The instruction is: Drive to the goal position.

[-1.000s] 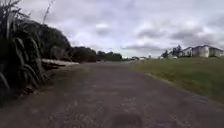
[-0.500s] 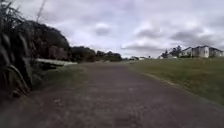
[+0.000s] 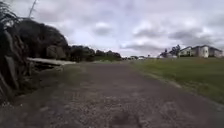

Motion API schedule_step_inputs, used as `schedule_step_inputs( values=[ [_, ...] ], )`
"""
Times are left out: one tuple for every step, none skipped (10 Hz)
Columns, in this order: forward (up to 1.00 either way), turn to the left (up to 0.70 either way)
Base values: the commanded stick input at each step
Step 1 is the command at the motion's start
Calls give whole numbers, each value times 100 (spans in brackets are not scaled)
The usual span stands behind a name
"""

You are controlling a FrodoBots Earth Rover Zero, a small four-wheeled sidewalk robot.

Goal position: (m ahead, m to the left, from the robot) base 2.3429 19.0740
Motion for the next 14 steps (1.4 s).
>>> schedule_step_inputs(
  values=[
    [70,0],
    [70,0],
    [70,0],
    [70,0],
    [70,0],
    [70,-1],
    [70,-33],
    [70,-31],
    [70,-15],
    [70,0],
    [70,0],
    [70,0],
    [70,0],
    [70,0]
  ],
)
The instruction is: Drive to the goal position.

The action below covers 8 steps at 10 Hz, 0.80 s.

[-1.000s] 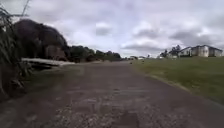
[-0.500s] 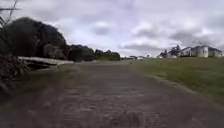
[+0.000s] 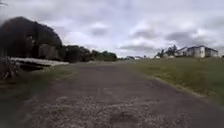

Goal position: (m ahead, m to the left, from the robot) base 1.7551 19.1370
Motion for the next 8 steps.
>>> schedule_step_inputs(
  values=[
    [70,0],
    [70,0],
    [70,0],
    [70,0],
    [70,0],
    [70,0],
    [70,0],
    [70,0]
  ],
)
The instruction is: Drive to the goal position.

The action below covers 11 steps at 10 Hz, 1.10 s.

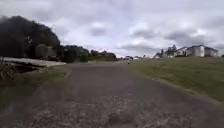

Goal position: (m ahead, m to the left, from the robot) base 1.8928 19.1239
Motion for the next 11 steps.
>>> schedule_step_inputs(
  values=[
    [70,0],
    [70,0],
    [70,0],
    [70,0],
    [70,0],
    [70,0],
    [70,0],
    [70,0],
    [70,0],
    [70,0],
    [70,0]
  ],
)
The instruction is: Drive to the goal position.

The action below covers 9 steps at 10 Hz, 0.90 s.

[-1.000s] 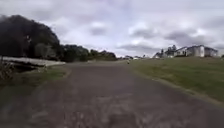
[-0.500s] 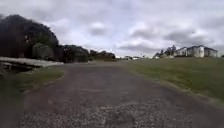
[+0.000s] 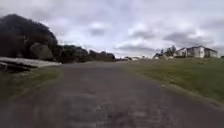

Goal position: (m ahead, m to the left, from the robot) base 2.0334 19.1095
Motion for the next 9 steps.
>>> schedule_step_inputs(
  values=[
    [70,0],
    [70,0],
    [70,0],
    [70,0],
    [70,0],
    [70,0],
    [70,0],
    [70,0],
    [70,0]
  ],
)
